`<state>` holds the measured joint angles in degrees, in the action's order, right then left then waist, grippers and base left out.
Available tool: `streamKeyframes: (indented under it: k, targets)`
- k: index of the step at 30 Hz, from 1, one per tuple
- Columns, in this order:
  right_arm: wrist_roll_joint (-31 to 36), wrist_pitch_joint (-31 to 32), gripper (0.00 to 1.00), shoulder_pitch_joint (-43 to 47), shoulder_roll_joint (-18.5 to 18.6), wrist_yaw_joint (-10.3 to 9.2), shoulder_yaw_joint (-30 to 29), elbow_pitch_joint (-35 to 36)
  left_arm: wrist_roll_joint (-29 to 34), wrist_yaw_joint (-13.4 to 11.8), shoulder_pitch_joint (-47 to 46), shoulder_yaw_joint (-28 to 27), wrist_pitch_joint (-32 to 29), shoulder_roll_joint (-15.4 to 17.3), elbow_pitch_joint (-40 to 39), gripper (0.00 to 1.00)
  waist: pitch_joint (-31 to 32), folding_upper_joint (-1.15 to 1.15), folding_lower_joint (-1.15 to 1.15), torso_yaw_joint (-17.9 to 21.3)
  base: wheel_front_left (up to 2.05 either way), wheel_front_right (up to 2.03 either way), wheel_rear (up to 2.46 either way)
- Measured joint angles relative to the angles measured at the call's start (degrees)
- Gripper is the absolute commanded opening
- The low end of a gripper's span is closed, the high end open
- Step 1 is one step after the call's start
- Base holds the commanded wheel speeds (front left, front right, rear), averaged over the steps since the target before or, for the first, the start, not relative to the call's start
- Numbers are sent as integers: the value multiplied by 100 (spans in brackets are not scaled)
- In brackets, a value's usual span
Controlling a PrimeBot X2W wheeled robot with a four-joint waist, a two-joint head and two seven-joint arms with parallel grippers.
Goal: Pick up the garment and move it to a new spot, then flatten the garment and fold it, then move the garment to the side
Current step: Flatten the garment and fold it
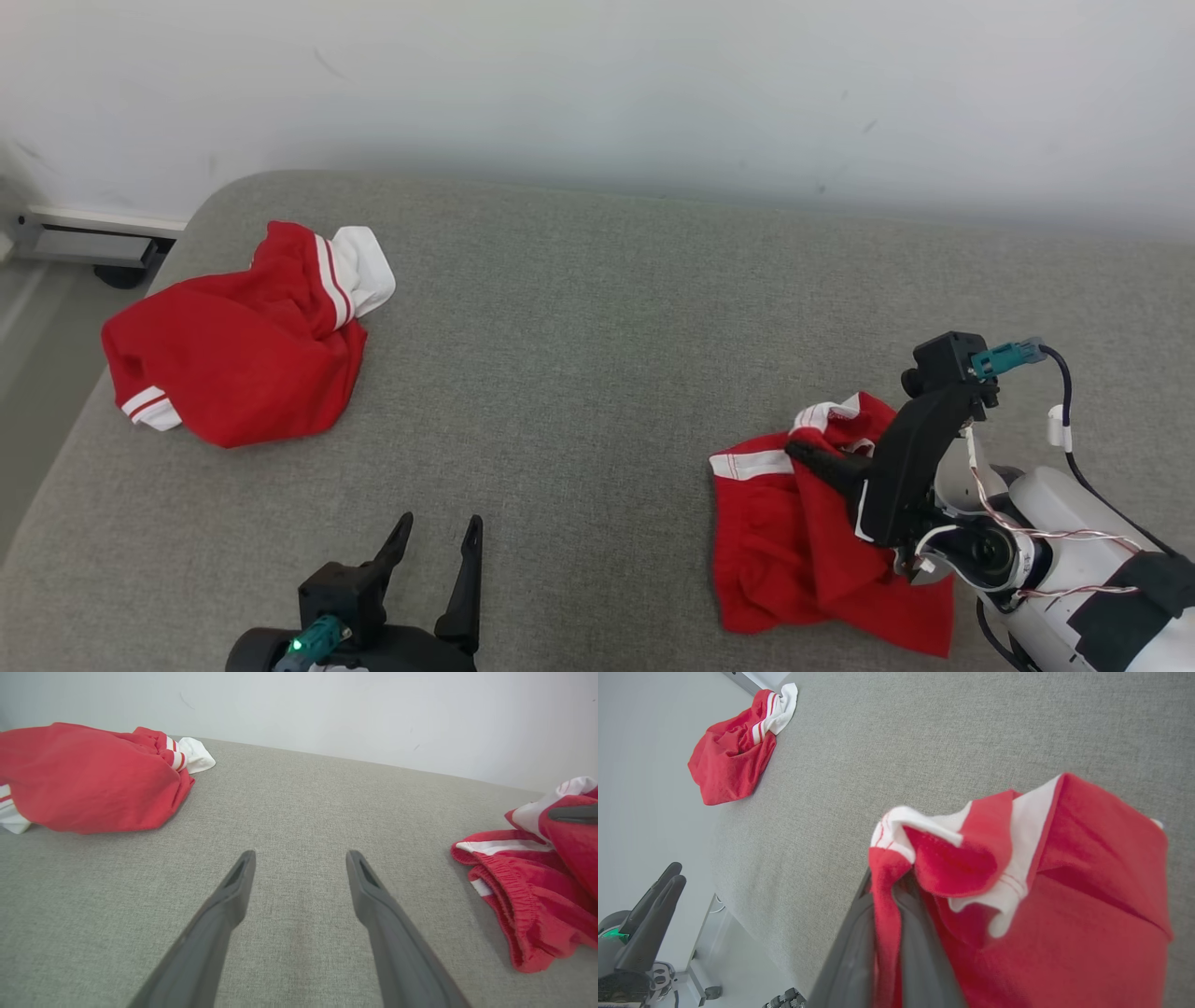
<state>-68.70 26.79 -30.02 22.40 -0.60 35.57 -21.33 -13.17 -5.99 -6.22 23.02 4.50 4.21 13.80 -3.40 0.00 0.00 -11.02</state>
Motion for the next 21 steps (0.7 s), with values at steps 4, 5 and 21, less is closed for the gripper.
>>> streamKeyframes:
  k: [4, 5, 21]
  targets:
    - [63, 3, 74, -7, -48, -41, 48, -87, -3, -1, 1, 2, 8, -8, 31, 100, -1, 0, 0, -39, 0, 0, 0]
    - [68, 3, 100, -13, -57, -41, 54, -94, -14, -1, 1, -2, 8, -9, 38, 100, 2, 0, 0, -42, 0, 0, 0]
    - [259, -369, 100, 194, 438, 0, -140, 8, -115, -7, 136, -179, 142, 114, 15, 100, 123, 0, 0, 265, 0, 0, 0]
